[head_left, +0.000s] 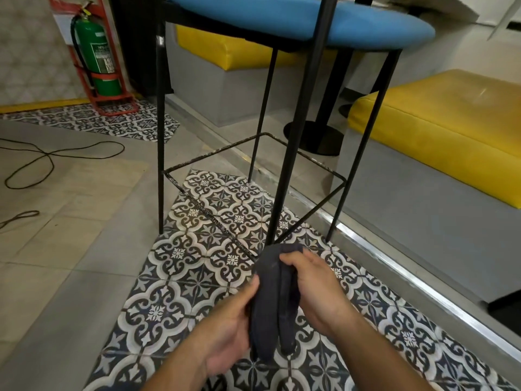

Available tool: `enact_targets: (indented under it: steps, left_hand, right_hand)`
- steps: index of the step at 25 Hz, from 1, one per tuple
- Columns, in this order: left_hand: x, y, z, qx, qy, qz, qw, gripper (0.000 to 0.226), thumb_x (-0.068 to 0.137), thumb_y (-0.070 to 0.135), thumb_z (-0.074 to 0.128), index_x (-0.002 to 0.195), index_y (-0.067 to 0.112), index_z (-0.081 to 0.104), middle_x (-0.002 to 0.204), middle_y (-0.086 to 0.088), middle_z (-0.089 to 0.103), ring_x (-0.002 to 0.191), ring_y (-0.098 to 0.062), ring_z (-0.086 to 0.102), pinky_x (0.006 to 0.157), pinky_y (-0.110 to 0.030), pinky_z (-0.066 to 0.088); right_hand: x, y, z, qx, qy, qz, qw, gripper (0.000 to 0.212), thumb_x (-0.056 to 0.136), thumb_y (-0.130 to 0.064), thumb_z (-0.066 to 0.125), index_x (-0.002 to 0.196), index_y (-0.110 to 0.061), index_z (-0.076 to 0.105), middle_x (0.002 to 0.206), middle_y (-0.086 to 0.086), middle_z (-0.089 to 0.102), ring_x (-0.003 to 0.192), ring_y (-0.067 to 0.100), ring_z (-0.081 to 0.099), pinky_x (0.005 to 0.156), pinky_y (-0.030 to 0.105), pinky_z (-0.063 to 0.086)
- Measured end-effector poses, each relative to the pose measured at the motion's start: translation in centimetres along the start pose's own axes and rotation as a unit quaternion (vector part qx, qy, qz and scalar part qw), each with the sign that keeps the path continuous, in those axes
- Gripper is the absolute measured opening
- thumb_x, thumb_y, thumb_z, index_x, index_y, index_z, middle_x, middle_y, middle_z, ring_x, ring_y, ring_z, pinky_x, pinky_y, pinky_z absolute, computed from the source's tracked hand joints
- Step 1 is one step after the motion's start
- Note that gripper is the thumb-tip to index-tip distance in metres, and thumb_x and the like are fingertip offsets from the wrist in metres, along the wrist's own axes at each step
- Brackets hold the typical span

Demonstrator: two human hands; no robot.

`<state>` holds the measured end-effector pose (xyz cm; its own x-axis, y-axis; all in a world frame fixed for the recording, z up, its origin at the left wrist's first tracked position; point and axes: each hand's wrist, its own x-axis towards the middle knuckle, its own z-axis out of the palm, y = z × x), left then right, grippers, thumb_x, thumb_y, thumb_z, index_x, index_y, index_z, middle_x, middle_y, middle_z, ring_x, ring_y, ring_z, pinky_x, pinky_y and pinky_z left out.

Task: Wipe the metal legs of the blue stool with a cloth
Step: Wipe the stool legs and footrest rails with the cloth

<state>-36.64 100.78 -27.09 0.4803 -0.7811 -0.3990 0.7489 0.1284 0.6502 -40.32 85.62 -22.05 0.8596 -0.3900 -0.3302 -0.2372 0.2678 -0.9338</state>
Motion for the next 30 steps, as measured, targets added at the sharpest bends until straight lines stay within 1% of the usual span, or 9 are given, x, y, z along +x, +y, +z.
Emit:
enact_targets:
  steps: [3, 8, 12, 16, 20, 23, 26, 28, 30]
  left_hand:
    - [-0.5, -0.9, -0.9, -0.009, 0.03, -0.015, 0.999, 0.054, 0.081, 0.034, 0.077, 0.121, 0.0, 0.065, 0.125, -0.027, 0.062, 0.117, -0.037, 0.06, 0.1, -0.045, 0.047]
    - [-1.5, -0.4, -1.8, 0.022, 0.093, 0.028, 0.995, 0.032, 0.078, 0.024, 0.076, 0.103, 0.005, 0.073, 0.108, -0.03, 0.068, 0.089, -0.035, 0.071, 0.073, -0.039, 0.058]
    - [-2.7, 0.4, -3.1, -0.058, 0.099, 0.046, 0.992, 0.038, 0.076, 0.023, 0.081, 0.108, 0.006, 0.071, 0.108, -0.029, 0.068, 0.085, -0.037, 0.071, 0.068, -0.043, 0.059]
    - [-3.1, -0.9, -4.5, -0.177, 0.141, 0.044, 0.973, 0.042, 0.081, 0.04, 0.062, 0.107, 0.009, 0.075, 0.108, -0.023, 0.071, 0.088, -0.037, 0.071, 0.068, -0.048, 0.057]
    - [-2.2, 1.9, -5.9, -0.184, 0.246, 0.163, 0.938, 0.031, 0.077, 0.041, 0.066, 0.1, 0.023, 0.077, 0.103, -0.014, 0.074, 0.088, -0.033, 0.073, 0.071, -0.05, 0.058]
    - [0.8, 7.0, -5.8, 0.029, 0.339, 0.252, 0.906, 0.011, 0.079, 0.04, 0.066, 0.086, 0.035, 0.073, 0.092, -0.003, 0.076, 0.085, -0.022, 0.069, 0.075, -0.037, 0.056]
    - [5.6, 10.2, -5.4, 0.367, 0.319, 0.319, 0.813, 0.01, 0.09, 0.035, 0.058, 0.084, 0.031, 0.064, 0.067, 0.008, 0.065, 0.058, -0.007, 0.056, 0.047, -0.023, 0.046]
    - [9.0, 10.1, -6.3, 0.514, 0.27, 0.26, 0.772, 0.008, 0.095, 0.035, 0.053, 0.096, 0.03, 0.059, 0.087, 0.001, 0.066, 0.08, -0.015, 0.063, 0.063, -0.032, 0.054]
    - [11.2, 8.3, -8.0, 0.636, 0.261, 0.203, 0.697, 0.03, 0.098, 0.042, 0.044, 0.117, 0.022, 0.055, 0.124, -0.011, 0.06, 0.125, -0.033, 0.05, 0.103, -0.049, 0.043]
  right_hand:
    - [0.2, 1.4, -0.5, -0.102, -0.006, 0.043, 0.994, 0.028, 0.091, -0.029, 0.048, 0.098, -0.01, 0.068, 0.093, 0.013, 0.074, 0.092, 0.03, 0.069, 0.088, 0.047, 0.051]
    - [0.1, 3.4, -1.5, -0.106, 0.04, 0.108, 0.988, 0.014, 0.089, -0.006, 0.056, 0.095, -0.007, 0.068, 0.075, 0.011, 0.073, 0.065, 0.023, 0.071, 0.063, 0.046, 0.059]
    - [0.6, 3.7, -0.8, -0.093, 0.021, 0.118, 0.988, 0.02, 0.092, -0.002, 0.054, 0.09, -0.011, 0.072, 0.087, 0.012, 0.073, 0.078, 0.026, 0.072, 0.064, 0.043, 0.059]
    - [1.2, 3.4, 0.6, -0.206, -0.025, 0.076, 0.975, 0.014, 0.093, -0.013, 0.059, 0.099, -0.022, 0.068, 0.094, 0.003, 0.071, 0.081, 0.016, 0.07, 0.067, 0.032, 0.058]
    - [2.0, 0.0, 0.3, -0.251, 0.035, -0.088, 0.963, 0.026, 0.091, -0.041, 0.059, 0.117, -0.038, 0.056, 0.109, -0.018, 0.06, 0.098, -0.002, 0.06, 0.072, 0.017, 0.051]
    - [3.4, -4.6, 2.1, -0.207, -0.013, -0.221, 0.953, 0.028, 0.081, -0.06, 0.061, 0.104, -0.061, 0.045, 0.107, -0.019, 0.062, 0.096, -0.01, 0.058, 0.072, 0.011, 0.05]
    - [5.6, -7.4, 4.1, -0.17, 0.016, -0.246, 0.954, 0.026, 0.086, -0.061, 0.053, 0.093, -0.037, 0.057, 0.073, -0.008, 0.063, 0.069, 0.008, 0.063, 0.068, 0.027, 0.052]
    - [6.8, -7.6, 4.6, -0.132, 0.019, -0.24, 0.962, 0.039, 0.095, -0.052, 0.046, 0.078, -0.017, 0.052, 0.053, -0.007, 0.045, 0.051, 0.015, 0.045, 0.057, 0.039, 0.044]
    - [7.6, -7.2, 4.6, -0.129, 0.01, -0.242, 0.962, 0.041, 0.096, -0.05, 0.043, 0.068, -0.02, 0.045, 0.05, -0.006, 0.036, 0.048, 0.018, 0.034, 0.055, 0.042, 0.037]
